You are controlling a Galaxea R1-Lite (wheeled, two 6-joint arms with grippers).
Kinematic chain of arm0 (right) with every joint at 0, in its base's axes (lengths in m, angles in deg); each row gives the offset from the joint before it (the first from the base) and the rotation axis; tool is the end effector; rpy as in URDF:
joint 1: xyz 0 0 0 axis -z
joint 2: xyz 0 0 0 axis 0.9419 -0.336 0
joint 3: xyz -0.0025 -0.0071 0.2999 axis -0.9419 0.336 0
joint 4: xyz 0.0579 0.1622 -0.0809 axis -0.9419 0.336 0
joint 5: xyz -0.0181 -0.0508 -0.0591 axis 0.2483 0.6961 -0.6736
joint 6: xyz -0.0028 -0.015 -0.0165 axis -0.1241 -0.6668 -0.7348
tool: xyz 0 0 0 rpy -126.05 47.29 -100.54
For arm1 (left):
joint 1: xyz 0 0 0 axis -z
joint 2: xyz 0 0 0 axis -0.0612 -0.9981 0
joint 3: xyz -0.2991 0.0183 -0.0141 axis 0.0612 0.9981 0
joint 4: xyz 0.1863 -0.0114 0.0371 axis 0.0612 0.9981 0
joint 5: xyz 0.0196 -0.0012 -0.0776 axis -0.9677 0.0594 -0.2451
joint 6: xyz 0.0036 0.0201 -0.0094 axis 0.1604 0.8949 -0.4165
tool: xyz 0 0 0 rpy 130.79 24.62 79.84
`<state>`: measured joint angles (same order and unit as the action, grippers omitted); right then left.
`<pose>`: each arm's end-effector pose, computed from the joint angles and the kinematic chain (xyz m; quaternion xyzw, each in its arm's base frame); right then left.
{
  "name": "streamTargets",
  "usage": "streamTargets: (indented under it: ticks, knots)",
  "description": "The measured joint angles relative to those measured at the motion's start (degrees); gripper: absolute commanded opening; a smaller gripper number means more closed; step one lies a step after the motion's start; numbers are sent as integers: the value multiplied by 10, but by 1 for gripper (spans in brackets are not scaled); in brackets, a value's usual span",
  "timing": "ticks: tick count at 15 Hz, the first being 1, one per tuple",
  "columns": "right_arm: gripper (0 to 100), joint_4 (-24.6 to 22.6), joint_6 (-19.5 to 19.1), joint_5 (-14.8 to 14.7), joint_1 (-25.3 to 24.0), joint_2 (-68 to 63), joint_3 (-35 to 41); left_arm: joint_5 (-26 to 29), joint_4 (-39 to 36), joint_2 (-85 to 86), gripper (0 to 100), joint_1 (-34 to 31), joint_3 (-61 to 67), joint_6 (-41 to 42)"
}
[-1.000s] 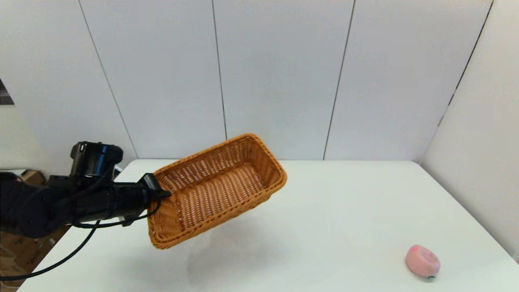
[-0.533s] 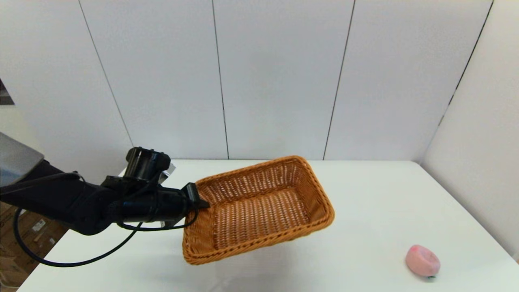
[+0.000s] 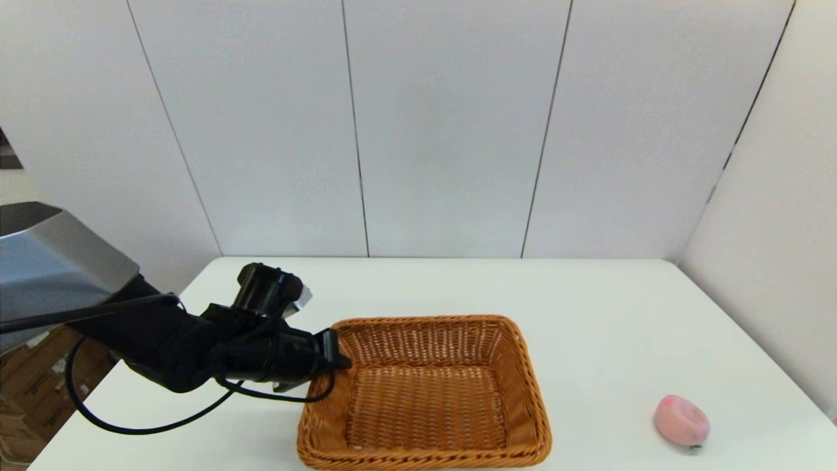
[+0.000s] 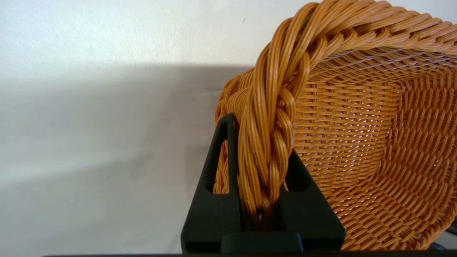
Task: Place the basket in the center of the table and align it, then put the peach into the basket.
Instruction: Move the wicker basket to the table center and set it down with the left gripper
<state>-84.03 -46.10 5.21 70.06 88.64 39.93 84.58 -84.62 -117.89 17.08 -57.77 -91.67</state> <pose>-0.0231 -0.0006 0.0762 0.0100 -0.0035 -0.0055 0.9999 0.2932 -0.1184 0.0491 -0.2539 0.5073 -0.1671 0.8064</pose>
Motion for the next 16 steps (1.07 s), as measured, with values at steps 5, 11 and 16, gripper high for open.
streamTargets:
  ticks: [5, 11, 16]
  knots:
    - [100, 0, 0, 0, 0, 0, 0, -5, 0, -32, 0, -1, -12, -2]
    - [100, 0, 0, 0, 0, 0, 0, -19, -2, -56, 0, -2, -24, -16]
    - [100, 0, 0, 0, 0, 0, 0, -20, -2, -56, 0, -1, -24, -14]
